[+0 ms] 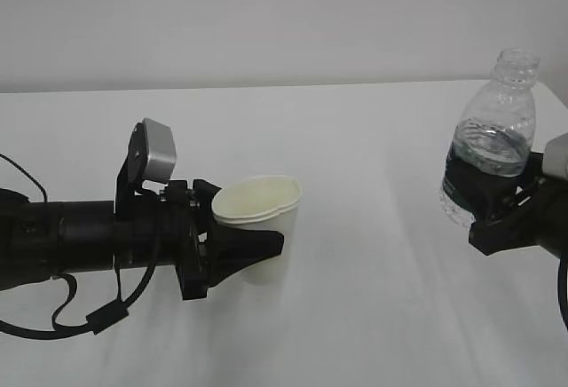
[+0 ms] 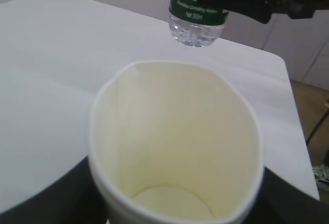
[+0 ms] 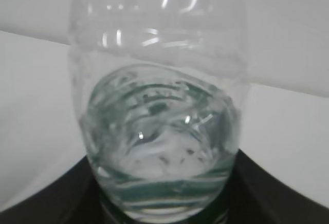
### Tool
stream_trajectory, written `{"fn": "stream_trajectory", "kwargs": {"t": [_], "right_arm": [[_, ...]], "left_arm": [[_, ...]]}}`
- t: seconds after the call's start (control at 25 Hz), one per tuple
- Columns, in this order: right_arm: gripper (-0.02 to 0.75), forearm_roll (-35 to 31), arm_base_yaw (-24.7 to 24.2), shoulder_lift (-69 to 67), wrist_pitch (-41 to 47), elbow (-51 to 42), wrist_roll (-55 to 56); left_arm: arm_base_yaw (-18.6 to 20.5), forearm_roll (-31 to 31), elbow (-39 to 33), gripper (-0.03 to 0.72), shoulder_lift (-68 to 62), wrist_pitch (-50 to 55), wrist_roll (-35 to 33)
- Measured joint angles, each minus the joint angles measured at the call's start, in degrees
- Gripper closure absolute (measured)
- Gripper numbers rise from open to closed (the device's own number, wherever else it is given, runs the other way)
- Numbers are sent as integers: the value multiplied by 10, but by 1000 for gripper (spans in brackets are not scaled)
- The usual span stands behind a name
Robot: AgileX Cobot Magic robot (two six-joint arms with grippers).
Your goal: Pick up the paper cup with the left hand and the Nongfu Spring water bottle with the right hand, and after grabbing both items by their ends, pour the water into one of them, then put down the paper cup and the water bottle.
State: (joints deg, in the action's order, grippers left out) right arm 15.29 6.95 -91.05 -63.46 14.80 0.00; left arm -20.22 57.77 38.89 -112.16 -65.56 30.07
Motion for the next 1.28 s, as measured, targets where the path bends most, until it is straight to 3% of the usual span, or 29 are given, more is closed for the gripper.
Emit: {"fn": "stream_trajectory", "kwargs": {"t": [0.28, 0.56, 0.88, 1.28], "right_arm": [[311, 0, 0, 54, 40, -14, 8], [311, 5, 0, 71, 57, -14, 20], [311, 31, 0, 131, 163, -16, 42], [311, 33, 0, 262, 305, -17, 46]], "left_arm": [[-14, 23, 0, 241, 0, 1, 18], [-59, 0, 0, 241, 0, 8, 19], [-78, -8, 0, 241, 0, 25, 19], [-78, 12, 56, 241, 0, 49, 19]]}}
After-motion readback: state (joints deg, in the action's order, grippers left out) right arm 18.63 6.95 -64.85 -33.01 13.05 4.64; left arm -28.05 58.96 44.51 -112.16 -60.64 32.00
